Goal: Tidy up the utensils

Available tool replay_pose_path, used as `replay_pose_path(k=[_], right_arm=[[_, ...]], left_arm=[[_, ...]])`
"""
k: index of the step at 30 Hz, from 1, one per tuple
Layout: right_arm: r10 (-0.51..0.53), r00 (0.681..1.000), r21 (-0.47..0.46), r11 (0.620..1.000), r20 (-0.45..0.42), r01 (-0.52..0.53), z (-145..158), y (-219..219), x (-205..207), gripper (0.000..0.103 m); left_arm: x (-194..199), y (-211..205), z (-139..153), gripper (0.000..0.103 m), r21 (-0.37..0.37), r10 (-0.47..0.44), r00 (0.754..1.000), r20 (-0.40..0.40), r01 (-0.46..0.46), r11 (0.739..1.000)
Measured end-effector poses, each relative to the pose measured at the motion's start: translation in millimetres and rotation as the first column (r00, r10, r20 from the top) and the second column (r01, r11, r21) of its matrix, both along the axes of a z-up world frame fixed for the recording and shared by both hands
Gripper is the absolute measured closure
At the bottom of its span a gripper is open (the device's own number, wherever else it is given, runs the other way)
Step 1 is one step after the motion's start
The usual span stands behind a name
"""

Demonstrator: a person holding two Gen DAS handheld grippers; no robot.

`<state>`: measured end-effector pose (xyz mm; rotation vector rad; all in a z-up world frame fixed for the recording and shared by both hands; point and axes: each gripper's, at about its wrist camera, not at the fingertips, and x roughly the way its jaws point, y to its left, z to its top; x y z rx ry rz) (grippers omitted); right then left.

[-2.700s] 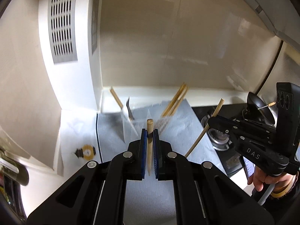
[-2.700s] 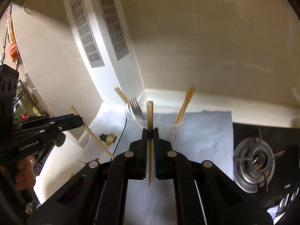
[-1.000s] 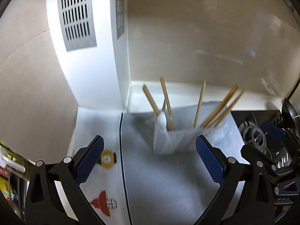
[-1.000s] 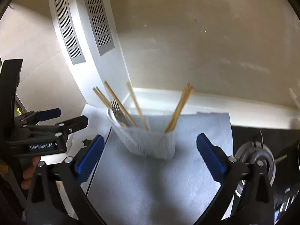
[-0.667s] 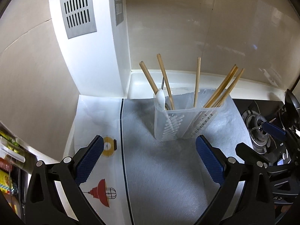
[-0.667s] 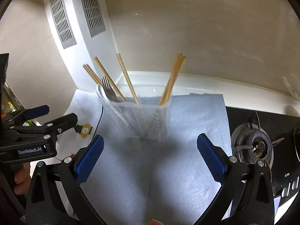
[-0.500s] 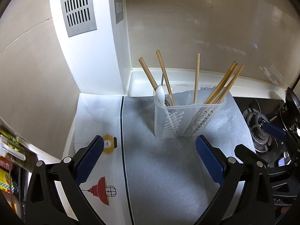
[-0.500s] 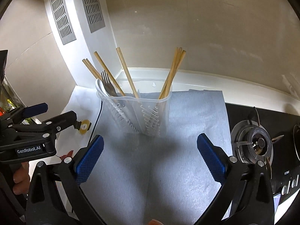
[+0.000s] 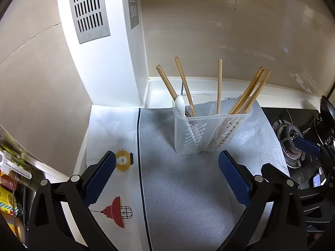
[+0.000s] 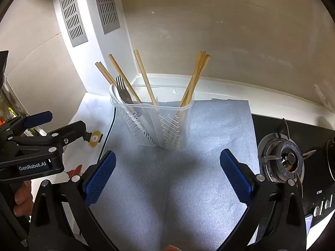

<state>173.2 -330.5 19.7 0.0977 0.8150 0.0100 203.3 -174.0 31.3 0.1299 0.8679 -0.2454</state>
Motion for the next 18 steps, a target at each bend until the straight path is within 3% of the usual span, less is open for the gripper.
replay_pose_path(k=[18], right_arm=[[0.003, 1.000, -0.001, 1.000, 0.005, -0.003, 1.4, 1.2, -0.8, 0.005]], left_arm=[[0.0, 2.2, -0.4, 0.008, 0.017, 0.002, 1.000, 0.005, -0.003, 1.000]])
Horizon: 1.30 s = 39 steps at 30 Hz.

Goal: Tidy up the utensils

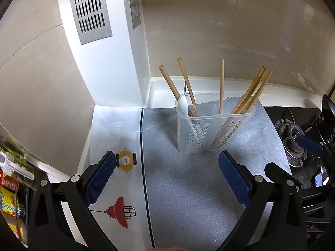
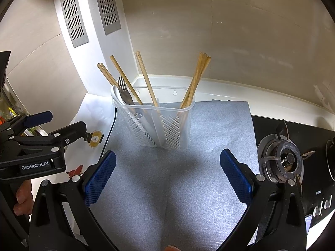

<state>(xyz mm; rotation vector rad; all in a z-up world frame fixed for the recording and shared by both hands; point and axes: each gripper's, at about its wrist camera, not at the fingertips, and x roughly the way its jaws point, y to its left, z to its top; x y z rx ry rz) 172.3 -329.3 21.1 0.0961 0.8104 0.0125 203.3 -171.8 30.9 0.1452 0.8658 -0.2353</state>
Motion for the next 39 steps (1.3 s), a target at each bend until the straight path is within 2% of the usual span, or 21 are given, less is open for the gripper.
replay_pose_path(k=[39], right_arm=[[0.005, 1.000, -0.003, 1.000, -0.010, -0.005, -1.2, 1.5, 1.2, 0.005]], left_arm=[[-1.9, -0.6, -3.0, 0.008, 0.045, 0.000, 1.000, 0.002, 0.000, 0.999]])
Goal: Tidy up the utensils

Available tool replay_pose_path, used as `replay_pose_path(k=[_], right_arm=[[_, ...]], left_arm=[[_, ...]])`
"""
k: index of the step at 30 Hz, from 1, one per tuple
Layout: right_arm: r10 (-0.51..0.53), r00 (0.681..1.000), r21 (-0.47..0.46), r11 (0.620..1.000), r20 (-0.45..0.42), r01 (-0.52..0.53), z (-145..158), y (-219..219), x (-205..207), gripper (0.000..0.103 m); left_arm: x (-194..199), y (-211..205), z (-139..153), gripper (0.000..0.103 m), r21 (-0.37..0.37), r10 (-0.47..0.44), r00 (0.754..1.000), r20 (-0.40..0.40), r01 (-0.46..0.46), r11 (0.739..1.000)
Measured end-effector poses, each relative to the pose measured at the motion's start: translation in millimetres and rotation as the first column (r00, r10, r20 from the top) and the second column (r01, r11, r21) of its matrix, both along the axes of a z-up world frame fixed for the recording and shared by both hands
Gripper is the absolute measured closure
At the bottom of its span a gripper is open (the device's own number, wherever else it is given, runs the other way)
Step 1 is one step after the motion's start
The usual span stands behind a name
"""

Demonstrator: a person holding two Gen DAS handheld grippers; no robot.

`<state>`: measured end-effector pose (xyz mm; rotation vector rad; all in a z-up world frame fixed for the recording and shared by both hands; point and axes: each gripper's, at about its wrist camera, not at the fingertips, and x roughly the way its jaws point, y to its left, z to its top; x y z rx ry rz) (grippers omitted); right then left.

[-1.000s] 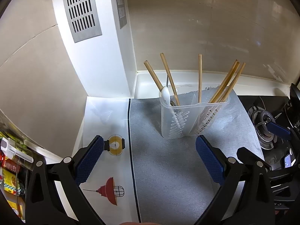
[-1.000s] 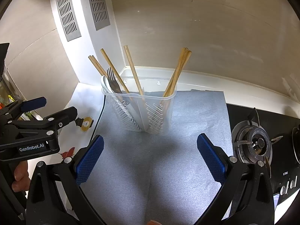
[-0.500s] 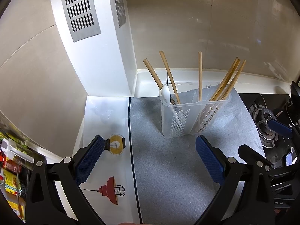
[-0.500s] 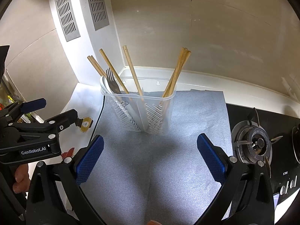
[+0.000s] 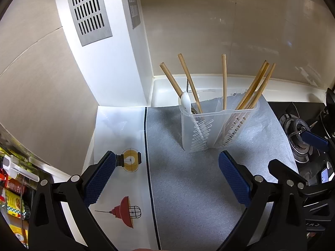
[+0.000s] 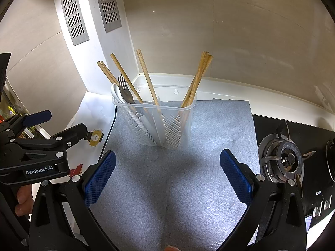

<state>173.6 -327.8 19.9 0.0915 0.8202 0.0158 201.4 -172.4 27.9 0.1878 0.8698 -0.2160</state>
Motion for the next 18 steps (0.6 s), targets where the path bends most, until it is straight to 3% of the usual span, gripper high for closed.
replay_pose_path(k=[18], right_arm=[[-0.007, 1.000, 0.010, 1.000, 0.002, 0.007, 2.2, -1.3, -2.6, 0.005]], left_arm=[[-3.7, -0.4, -4.5, 0.008, 0.021, -0.004, 1.000, -0.016, 0.004, 1.000]])
